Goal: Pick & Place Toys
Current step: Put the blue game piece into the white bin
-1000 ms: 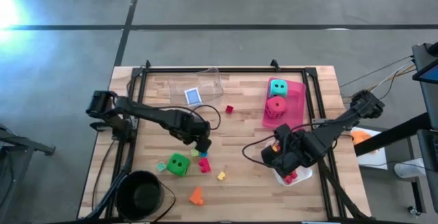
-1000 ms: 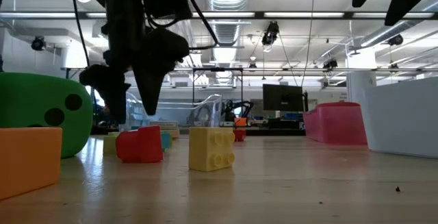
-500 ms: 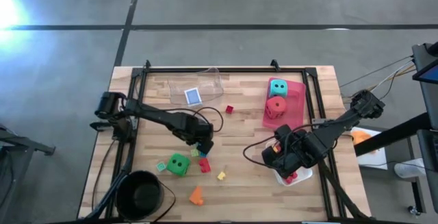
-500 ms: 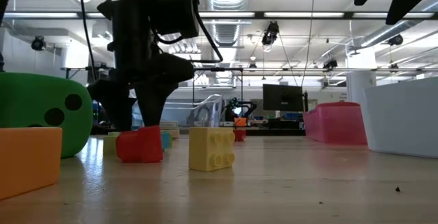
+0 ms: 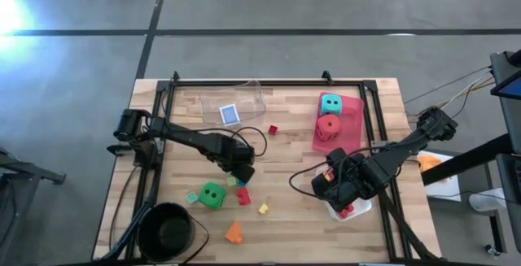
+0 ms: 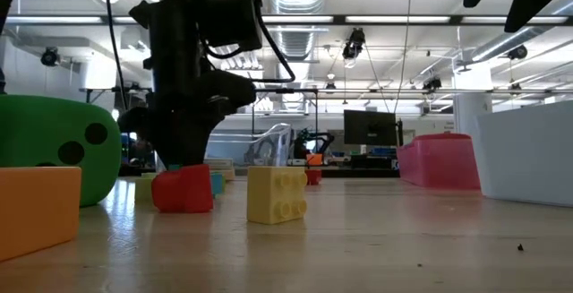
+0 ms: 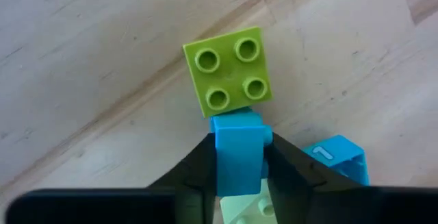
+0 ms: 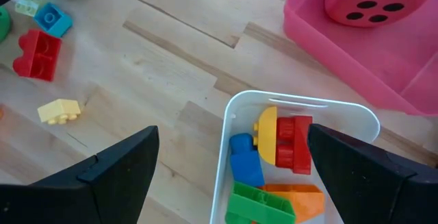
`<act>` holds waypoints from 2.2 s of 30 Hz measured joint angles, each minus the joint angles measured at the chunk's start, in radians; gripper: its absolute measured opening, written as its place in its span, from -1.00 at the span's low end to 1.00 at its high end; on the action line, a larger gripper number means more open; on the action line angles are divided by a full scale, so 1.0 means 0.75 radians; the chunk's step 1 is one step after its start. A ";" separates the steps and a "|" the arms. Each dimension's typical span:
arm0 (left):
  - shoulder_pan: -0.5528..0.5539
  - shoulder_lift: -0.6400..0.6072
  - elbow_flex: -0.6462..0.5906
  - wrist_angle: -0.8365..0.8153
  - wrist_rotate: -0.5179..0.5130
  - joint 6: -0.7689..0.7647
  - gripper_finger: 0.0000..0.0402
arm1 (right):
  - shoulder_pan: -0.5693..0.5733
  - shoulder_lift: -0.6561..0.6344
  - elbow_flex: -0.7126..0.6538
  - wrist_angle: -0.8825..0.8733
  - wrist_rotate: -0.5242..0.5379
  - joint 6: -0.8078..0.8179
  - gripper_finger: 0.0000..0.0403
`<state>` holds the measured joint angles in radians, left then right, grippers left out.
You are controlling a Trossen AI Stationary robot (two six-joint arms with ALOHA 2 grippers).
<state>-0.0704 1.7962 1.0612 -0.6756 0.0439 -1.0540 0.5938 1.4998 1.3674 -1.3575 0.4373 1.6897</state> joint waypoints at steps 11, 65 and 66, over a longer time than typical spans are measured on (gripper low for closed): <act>-0.009 -0.179 0.000 0.016 0.107 0.010 -0.55 | 0.012 -0.001 -0.001 0.034 0.015 -0.103 0.82; 0.024 -0.576 0.001 1.539 0.266 -0.376 -0.55 | -0.168 0.129 0.368 1.418 0.591 -2.406 0.82; 0.024 -0.575 0.001 1.540 0.267 -0.376 -0.55 | -0.170 0.141 0.379 1.413 0.590 -2.408 0.82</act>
<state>-0.0525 1.3647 1.0619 0.4797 0.2443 -1.3357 0.4663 1.6056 1.6517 -0.2976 0.8800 -0.1165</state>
